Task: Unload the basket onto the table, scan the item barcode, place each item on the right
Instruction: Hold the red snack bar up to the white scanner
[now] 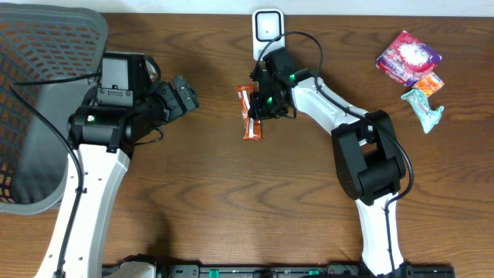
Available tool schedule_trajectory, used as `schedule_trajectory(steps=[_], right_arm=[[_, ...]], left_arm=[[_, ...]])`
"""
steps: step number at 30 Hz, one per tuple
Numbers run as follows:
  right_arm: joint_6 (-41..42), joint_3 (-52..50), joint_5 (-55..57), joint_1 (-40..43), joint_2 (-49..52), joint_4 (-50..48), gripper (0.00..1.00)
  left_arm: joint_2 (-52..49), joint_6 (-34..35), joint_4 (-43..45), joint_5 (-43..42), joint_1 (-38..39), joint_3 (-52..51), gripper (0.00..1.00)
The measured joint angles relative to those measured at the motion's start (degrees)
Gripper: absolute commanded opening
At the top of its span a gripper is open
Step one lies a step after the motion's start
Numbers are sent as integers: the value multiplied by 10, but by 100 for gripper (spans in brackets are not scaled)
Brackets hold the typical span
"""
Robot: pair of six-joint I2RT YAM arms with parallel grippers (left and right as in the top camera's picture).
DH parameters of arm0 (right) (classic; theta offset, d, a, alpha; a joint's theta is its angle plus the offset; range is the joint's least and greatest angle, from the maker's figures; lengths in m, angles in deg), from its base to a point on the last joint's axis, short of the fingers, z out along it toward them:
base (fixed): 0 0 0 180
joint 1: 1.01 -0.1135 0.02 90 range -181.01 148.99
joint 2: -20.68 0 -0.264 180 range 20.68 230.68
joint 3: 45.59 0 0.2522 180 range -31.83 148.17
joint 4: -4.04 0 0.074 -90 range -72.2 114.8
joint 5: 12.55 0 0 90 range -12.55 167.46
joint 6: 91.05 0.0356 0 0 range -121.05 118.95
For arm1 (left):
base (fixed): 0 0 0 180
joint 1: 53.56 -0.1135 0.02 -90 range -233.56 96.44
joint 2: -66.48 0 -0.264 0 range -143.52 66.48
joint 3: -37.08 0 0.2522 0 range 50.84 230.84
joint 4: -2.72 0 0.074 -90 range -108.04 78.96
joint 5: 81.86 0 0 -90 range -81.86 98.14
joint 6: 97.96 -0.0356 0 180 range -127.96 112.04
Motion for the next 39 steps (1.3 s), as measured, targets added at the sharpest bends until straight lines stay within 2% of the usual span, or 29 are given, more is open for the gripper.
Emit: schedule_trajectory(steps=[5,9,12,17,21,23,25,27,29,32,36,39], right_arm=[[-1,77,136,1,0,131,1],[-2,145,342,-3,-8,226,1],[-2,146,438,-9,-13,250,1],[-2,66,571,-22,-15,198,1],[-2,-4,602,-29,-15,160,3],[-2,-22,613,-34,-15,146,16],[-4,-25,615,-43,-15,137,36],[-3,-25,609,-57,-15,130,41],[-1,-25,583,-81,-15,118,55],[-4,-5,543,-103,-15,116,56],[2,85,468,-102,-13,184,64],[5,174,434,-76,-13,244,57]], left_arm=[[0,0,0,0,0,0,98],[0,0,0,0,0,0,98],[0,0,0,0,0,0,98],[0,0,0,0,0,0,98],[0,0,0,0,0,0,98],[0,0,0,0,0,0,98],[0,0,0,0,0,0,98],[0,0,0,0,0,0,98],[0,0,0,0,0,0,98],[0,0,0,0,0,0,98],[0,0,0,0,0,0,98],[0,0,0,0,0,0,98]])
